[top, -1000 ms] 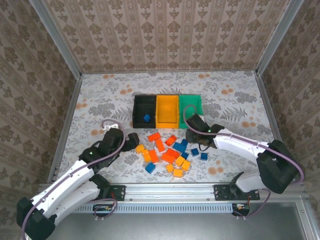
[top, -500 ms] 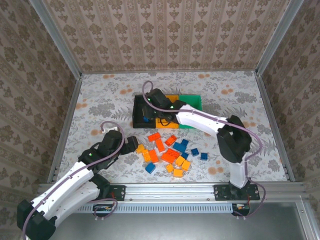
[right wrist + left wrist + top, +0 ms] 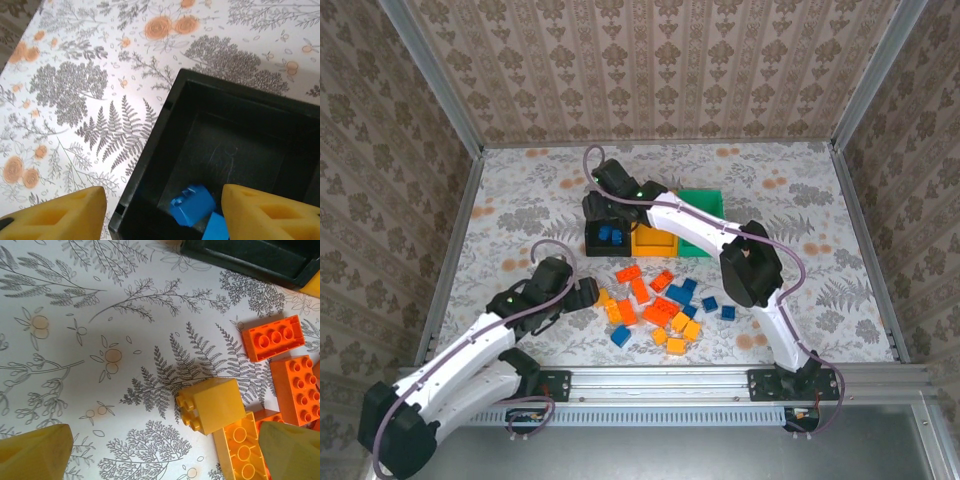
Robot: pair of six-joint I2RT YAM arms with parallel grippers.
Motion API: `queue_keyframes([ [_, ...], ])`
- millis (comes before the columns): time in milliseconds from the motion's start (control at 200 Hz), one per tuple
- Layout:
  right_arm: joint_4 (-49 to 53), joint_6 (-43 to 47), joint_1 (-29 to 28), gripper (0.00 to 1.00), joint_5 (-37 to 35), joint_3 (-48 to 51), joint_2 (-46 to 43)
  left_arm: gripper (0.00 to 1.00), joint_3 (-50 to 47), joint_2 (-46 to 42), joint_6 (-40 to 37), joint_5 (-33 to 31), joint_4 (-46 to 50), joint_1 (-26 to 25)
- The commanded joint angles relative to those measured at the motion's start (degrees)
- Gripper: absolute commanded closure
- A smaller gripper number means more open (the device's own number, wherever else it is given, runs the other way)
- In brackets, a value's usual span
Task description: Sort the legos into containers by color
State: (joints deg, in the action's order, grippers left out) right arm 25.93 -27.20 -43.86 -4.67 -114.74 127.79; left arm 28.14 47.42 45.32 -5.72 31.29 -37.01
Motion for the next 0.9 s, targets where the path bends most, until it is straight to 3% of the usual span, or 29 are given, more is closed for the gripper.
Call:
queue_keyframes([
  [0, 0.13, -0.78, 0.3, 0.33, -0.78, 3.33, -5.75, 0.06, 0.7, 3.0, -2.66, 4.29, -3.92, 0.28],
  [170, -4.7, -3.04, 0.31, 0.31, -1.24, 18.79, -16.66, 0.08, 2.83, 10.22, -5.13, 8.72, -5.85, -0.86],
  [440, -10.84, -5.32, 0.45, 0.3, -2.48, 42.08, -32.71, 0.09, 3.15, 19.08, -5.05, 8.36, -10.57, -2.99],
  [690, -11.54, -5.41, 0.45, 0.3, -4.96, 52.53, -43.5, 0.17, 6.34, 25.25, -4.96, 6.15, -12.39, -2.98],
  [890, -11.38, -5.32, 0.61, 0.29, -7.13, 56.94, -47.63, 0.33, 6.68, 27.28, -4.55, 6.03, -12.14, -2.98],
])
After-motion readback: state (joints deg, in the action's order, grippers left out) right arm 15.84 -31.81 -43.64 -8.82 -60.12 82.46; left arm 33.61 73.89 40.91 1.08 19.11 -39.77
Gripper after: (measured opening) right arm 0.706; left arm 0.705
